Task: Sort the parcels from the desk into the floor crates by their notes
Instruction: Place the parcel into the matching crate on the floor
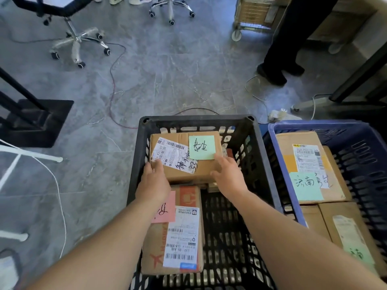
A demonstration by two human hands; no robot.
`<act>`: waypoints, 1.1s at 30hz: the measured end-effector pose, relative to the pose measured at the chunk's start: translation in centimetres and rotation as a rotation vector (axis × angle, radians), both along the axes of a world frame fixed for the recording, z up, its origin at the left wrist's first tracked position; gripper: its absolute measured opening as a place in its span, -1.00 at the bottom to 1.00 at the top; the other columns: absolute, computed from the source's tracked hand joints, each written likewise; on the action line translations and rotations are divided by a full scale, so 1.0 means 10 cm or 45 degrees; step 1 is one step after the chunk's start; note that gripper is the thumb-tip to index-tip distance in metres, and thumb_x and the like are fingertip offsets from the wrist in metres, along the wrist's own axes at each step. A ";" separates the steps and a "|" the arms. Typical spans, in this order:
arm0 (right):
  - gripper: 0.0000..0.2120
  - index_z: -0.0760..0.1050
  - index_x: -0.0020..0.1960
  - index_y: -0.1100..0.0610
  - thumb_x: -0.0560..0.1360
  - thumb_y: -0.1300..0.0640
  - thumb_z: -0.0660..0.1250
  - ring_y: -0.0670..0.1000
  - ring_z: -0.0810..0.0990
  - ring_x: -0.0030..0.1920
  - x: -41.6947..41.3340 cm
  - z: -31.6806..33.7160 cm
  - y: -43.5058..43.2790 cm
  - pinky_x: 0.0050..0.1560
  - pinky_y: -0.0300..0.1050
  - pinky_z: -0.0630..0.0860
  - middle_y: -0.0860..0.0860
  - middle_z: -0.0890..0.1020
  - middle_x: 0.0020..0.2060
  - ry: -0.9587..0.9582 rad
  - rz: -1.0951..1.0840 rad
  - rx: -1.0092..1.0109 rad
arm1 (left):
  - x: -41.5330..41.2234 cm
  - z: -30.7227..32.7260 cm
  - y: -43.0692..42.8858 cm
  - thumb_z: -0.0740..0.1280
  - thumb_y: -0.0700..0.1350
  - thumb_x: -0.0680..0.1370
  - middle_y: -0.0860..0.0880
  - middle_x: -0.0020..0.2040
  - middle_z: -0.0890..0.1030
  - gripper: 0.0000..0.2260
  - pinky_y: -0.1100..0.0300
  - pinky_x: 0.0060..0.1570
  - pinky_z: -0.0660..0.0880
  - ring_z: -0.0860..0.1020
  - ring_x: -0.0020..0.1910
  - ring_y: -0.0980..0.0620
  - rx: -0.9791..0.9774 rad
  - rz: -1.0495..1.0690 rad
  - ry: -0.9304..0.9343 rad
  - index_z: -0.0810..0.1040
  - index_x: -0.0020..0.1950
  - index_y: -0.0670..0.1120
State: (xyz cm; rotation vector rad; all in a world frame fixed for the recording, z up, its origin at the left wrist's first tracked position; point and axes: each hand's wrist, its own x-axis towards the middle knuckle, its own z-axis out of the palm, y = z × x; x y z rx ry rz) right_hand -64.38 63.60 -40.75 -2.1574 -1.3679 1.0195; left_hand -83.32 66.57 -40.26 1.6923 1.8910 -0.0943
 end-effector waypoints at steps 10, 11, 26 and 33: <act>-0.45 0.13 0.56 0.00 0.62 0.21 0.19 0.01 0.30 0.41 -0.04 -0.01 -0.15 0.38 -0.09 0.35 0.01 0.29 0.43 0.001 0.132 -0.066 | 0.20 0.11 -0.01 0.15 -0.24 0.58 -0.07 0.53 0.15 -0.49 0.03 0.31 0.32 0.15 0.47 -0.10 0.152 -0.227 0.224 0.18 0.54 -0.08; -0.44 0.11 0.56 -0.01 0.62 0.21 0.19 0.02 0.30 0.41 -0.02 -0.01 -0.13 0.38 -0.07 0.37 0.02 0.28 0.43 0.006 0.146 -0.088 | 0.20 0.10 -0.02 0.15 -0.23 0.59 -0.08 0.55 0.12 -0.47 0.02 0.36 0.27 0.11 0.50 -0.10 0.142 -0.252 0.248 0.13 0.56 -0.06; -0.29 -0.19 0.55 -0.24 0.63 0.14 0.18 -0.05 0.49 0.05 0.18 -0.02 -0.34 0.05 -0.12 0.52 0.05 0.39 0.36 0.136 0.146 -0.274 | 0.19 0.08 -0.09 0.31 -0.04 0.52 -0.16 0.34 0.38 -0.43 0.06 0.26 0.30 0.33 0.27 -0.21 -0.051 0.168 0.120 0.26 0.52 0.07; -0.29 -0.26 0.54 -0.23 0.63 0.11 0.14 0.01 0.49 0.13 0.16 0.00 -0.68 0.13 -0.09 0.47 0.04 0.36 0.35 0.119 0.200 -0.324 | 0.17 0.09 -0.36 0.24 -0.01 0.49 -0.09 0.29 0.44 -0.55 0.00 0.24 0.35 0.34 0.24 -0.19 -0.056 0.081 0.179 0.38 0.38 0.00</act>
